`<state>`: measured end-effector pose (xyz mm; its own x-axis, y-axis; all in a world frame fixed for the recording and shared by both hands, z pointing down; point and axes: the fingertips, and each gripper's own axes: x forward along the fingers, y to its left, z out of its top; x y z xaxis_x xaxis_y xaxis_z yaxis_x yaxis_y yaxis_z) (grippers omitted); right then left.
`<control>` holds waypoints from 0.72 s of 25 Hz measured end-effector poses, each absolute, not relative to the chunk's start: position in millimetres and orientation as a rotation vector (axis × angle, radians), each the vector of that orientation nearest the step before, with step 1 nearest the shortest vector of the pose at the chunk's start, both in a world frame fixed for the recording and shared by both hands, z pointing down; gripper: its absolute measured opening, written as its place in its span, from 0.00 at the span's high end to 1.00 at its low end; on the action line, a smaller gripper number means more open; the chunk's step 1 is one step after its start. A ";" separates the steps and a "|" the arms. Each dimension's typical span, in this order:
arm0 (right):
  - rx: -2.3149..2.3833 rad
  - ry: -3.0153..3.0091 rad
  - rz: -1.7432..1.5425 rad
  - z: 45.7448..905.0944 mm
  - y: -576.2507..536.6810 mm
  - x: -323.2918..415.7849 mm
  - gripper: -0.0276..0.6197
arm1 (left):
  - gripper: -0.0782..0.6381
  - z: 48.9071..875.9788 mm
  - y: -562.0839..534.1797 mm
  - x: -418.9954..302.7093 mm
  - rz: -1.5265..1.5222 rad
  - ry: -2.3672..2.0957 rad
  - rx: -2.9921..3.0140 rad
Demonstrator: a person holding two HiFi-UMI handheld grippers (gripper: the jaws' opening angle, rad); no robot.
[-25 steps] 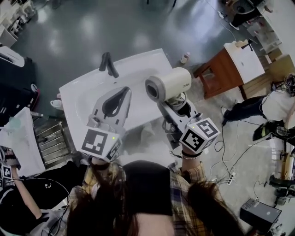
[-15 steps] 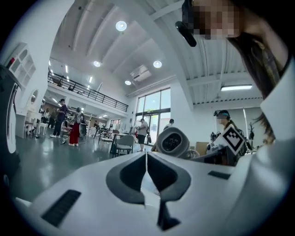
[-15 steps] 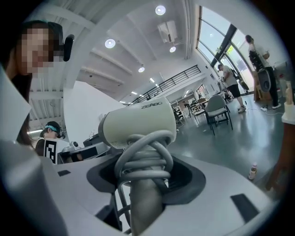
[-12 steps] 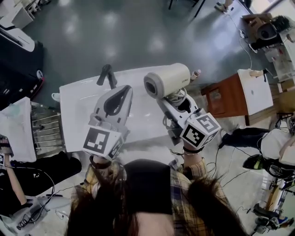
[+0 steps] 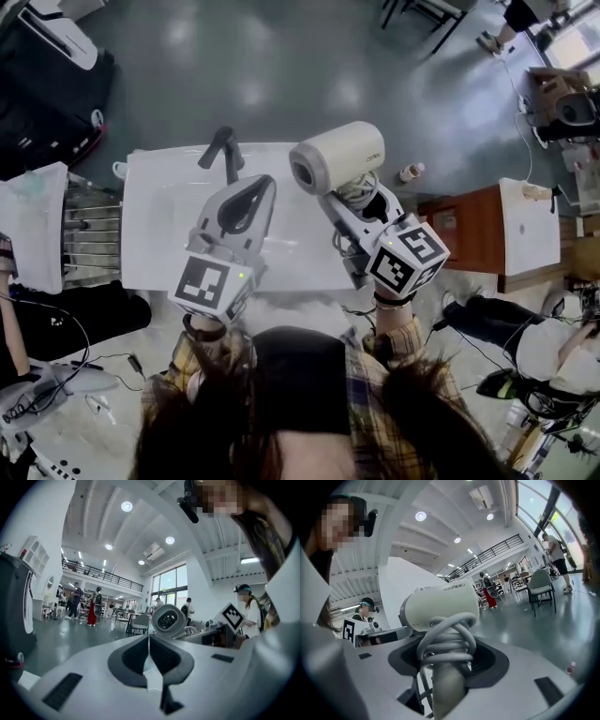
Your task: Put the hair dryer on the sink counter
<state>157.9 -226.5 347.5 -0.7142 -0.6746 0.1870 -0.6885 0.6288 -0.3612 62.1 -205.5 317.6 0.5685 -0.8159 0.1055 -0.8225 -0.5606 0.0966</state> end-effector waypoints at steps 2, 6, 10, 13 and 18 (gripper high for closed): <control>1.158 -2.805 0.646 348.8 -229.8 153.6 0.55 | 0.87 319.9 -208.9 60.9 0.087 -1.402 2.648; 1.146 -2.794 0.630 350.0 -234.9 145.1 0.55 | 0.87 323.4 -211.7 58.3 0.102 -1.388 2.647; 1.181 -2.783 0.635 350.3 -239.9 143.9 0.55 | 0.87 326.1 -216.1 56.4 0.115 -1.357 2.649; 1.213 -2.775 0.643 350.9 -243.7 146.2 0.55 | 0.87 327.6 -220.2 54.3 0.116 -1.347 2.668; 1.238 -2.746 0.652 359.1 -251.5 147.7 0.55 | 0.87 330.9 -227.5 51.4 0.126 -1.330 2.656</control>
